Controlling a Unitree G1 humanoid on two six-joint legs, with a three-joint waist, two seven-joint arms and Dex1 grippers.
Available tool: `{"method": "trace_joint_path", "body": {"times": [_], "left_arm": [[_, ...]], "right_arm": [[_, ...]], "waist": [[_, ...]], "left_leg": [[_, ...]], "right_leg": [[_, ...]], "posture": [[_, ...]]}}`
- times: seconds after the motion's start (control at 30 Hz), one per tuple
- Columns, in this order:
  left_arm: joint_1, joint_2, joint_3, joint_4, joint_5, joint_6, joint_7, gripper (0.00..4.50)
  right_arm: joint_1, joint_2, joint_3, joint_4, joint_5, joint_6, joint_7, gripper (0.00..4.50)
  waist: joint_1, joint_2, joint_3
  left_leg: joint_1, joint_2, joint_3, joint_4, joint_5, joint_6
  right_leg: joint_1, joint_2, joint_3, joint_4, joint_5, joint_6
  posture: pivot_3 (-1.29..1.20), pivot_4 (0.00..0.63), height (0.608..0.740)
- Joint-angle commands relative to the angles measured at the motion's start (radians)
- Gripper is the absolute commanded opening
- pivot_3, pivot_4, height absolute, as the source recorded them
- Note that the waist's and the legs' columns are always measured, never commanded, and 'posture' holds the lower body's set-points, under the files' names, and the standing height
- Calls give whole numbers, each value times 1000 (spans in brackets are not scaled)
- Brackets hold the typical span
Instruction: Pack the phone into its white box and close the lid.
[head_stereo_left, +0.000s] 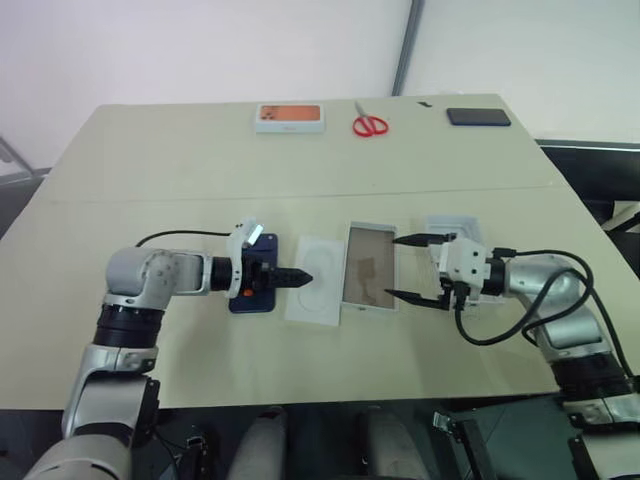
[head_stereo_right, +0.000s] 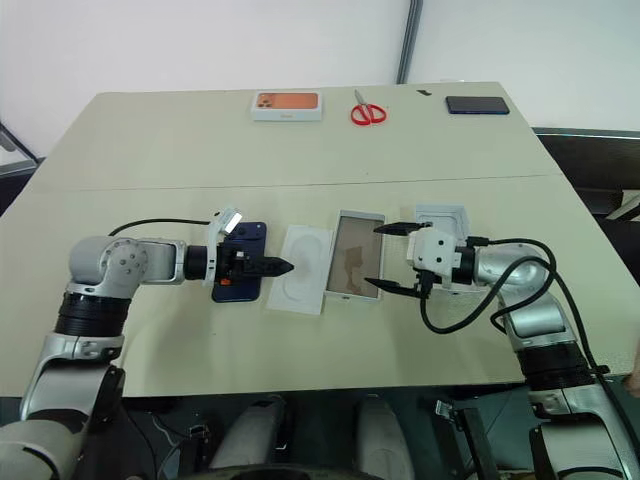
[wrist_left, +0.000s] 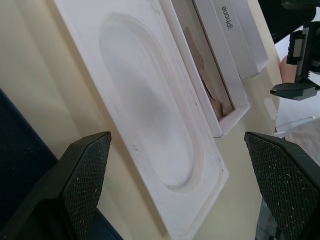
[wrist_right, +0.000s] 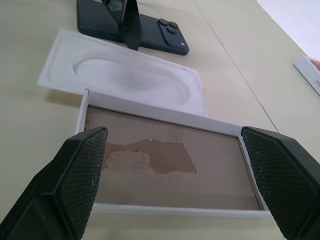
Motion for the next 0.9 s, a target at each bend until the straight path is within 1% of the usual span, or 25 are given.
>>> {"method": "trace_joint_path", "body": {"times": [0.03, 0.17, 0.53, 0.6, 0.63, 0.67, 0.7, 0.83, 0.9], "left_arm": [[9, -18, -14, 60, 24, 21, 28, 3652], [18, -22, -22, 52, 28, 19, 29, 1703], [22, -19, -19, 51, 26, 23, 31, 1703], [21, -28, -13, 57, 28, 23, 42, 1155], [21, -31, -11, 61, 29, 22, 45, 818], [20, -31, -12, 63, 31, 18, 47, 336], [18, -32, -9, 66, 33, 19, 51, 30], [11, -27, 8, 74, 29, 22, 50, 30], [0, -37, 49, 90, 10, 47, 59, 30]], "right_arm": [[-19, -2, -12, -20, 8, -17, -8, 4500], [-13, -5, -13, -30, 8, -13, -14, 4500], [-10, -6, -12, -34, 4, -15, -26, 4500], [-10, -5, -12, -35, 3, -15, -28, 4500], [-10, -6, -11, -36, 3, -14, -28, 4500], [-9, -6, -11, -37, 3, -14, -28, 4500], [-9, -7, -11, -37, 4, -13, -28, 4500], [-5, -14, -15, -32, 7, -14, -23, 4500], [-1, -16, -12, -33, 9, -10, -17, 4500]], "waist": [[1, 0, 0], [-2, 0, 0], [-1, 0, 0], [-1, 0, 0], [-1, 0, 0], [0, 0, 0], [1, 0, 0], [1, 0, 0], [0, 0, 0]], "left_leg": [[0, 0, 0, 0, 0, 0], [0, 0, 0, 0, 0, 0], [0, 0, 0, 0, 0, 0], [0, 0, 0, 0, 0, 0], [0, 0, 0, 0, 0, 0], [0, 0, 0, 0, 0, 0], [0, 0, 0, 0, 0, 0], [0, 0, 0, 0, 0, 0], [0, 0, 0, 0, 0, 0]], "right_leg": [[0, 0, 0, 0, 0, 0], [0, 0, 0, 0, 0, 0], [0, 0, 0, 0, 0, 0], [0, 0, 0, 0, 0, 0], [-1, 0, 0, 0, 0, 0], [-1, 0, 0, 0, 0, 0], [-1, 0, 0, 0, 0, 0], [0, 0, 0, 0, 0, 0], [0, 0, 0, 0, 0, 0]], "posture": [[0, 150, 740], [0, 150, 740], [0, 150, 740], [0, 150, 740], [0, 150, 740], [0, 150, 740], [0, 150, 740], [0, 150, 740], [0, 150, 740]]}}
